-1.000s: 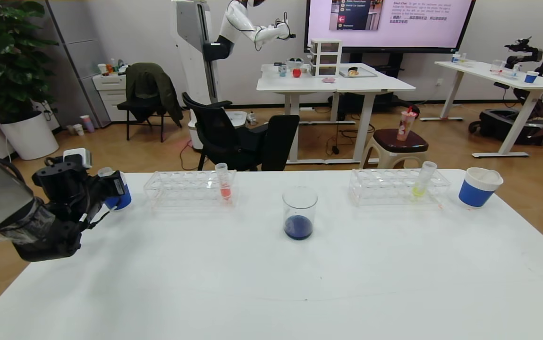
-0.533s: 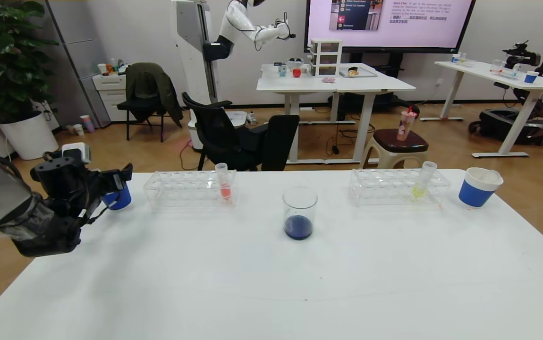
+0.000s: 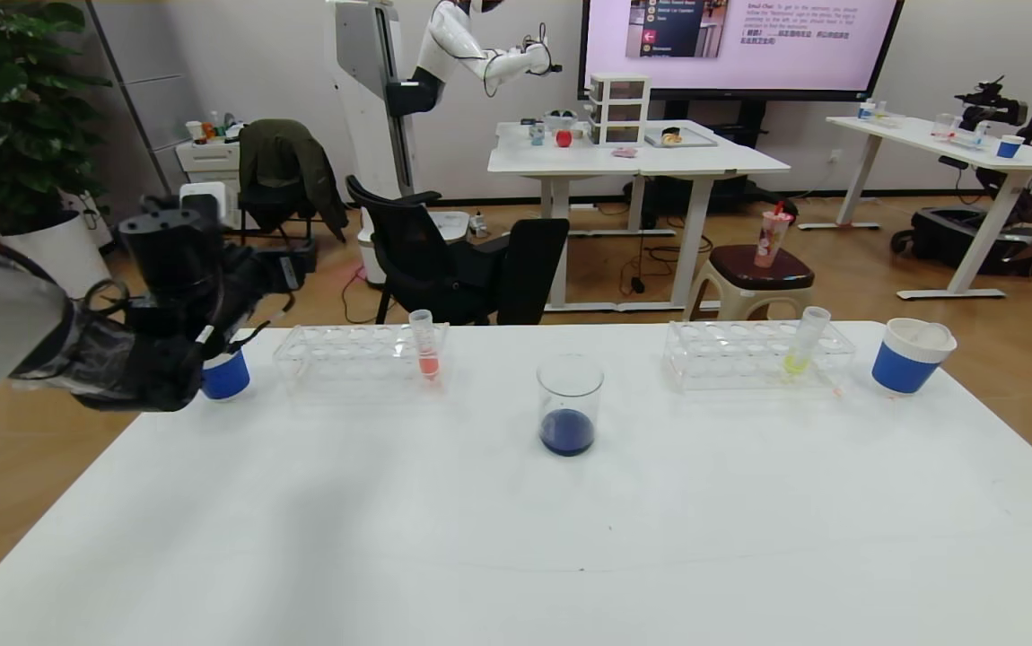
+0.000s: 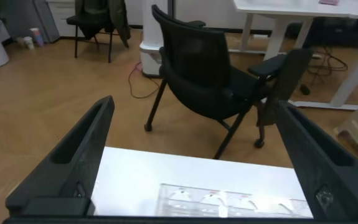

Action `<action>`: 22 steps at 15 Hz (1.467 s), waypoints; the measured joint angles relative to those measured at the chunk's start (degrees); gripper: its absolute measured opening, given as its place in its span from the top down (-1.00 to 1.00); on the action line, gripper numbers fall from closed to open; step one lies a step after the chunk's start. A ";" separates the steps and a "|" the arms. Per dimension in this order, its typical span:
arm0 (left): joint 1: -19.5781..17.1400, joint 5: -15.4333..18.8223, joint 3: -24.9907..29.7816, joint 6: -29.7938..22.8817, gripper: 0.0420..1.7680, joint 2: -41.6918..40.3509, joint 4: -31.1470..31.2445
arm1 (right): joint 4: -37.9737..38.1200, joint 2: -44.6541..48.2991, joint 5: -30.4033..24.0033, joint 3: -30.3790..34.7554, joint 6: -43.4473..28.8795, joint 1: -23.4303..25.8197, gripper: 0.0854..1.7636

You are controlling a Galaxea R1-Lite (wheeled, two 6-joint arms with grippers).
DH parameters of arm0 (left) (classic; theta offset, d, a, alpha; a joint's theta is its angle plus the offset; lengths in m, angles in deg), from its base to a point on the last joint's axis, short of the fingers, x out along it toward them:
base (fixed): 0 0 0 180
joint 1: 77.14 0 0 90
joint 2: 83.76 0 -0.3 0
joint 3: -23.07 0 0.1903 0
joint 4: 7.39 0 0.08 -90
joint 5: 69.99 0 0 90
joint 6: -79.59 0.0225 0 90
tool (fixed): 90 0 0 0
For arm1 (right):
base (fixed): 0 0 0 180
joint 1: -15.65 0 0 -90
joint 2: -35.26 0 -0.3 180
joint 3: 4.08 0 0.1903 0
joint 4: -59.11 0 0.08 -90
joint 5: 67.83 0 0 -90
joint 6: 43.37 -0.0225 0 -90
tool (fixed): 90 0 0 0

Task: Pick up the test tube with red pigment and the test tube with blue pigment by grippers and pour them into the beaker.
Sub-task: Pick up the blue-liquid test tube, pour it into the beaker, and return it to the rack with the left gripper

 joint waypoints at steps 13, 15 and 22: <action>12.98 -9.37 5.24 10.36 -0.98 -27.45 15.45 | -0.04 0.00 0.00 0.00 0.02 0.00 -0.97; 11.41 -9.89 11.72 13.60 -0.98 -34.82 16.19 | -0.02 0.00 0.00 0.00 0.02 0.00 -0.97; -0.84 -9.92 27.23 18.47 -0.98 -60.45 22.75 | -0.02 0.00 -0.02 0.00 0.02 0.00 -0.97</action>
